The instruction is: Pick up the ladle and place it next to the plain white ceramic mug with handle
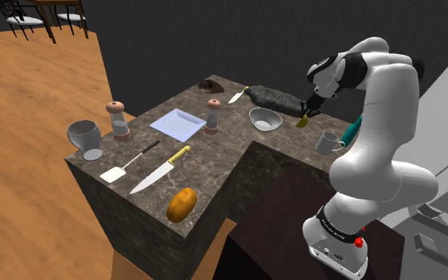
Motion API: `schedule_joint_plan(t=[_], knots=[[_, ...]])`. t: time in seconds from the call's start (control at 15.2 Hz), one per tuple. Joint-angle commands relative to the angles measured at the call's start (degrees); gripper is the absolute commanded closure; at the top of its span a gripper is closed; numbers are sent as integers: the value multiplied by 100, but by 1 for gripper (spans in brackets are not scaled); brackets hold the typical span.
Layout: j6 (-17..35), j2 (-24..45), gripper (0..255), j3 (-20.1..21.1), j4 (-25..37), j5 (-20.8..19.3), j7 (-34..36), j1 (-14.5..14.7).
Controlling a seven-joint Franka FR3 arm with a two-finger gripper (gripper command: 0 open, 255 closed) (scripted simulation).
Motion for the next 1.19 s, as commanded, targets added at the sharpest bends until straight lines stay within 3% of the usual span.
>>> schedule_joint_plan(t=[0.0,0.79,0.86,1.12], knots=[[99,92,255,22,-8,33,-35,-12],[322,338,255,76,6,114,-115,-42],[335,337,0,79,-5,116,-108,-32],[331,322,0,78,-14,112,-96,-21]])
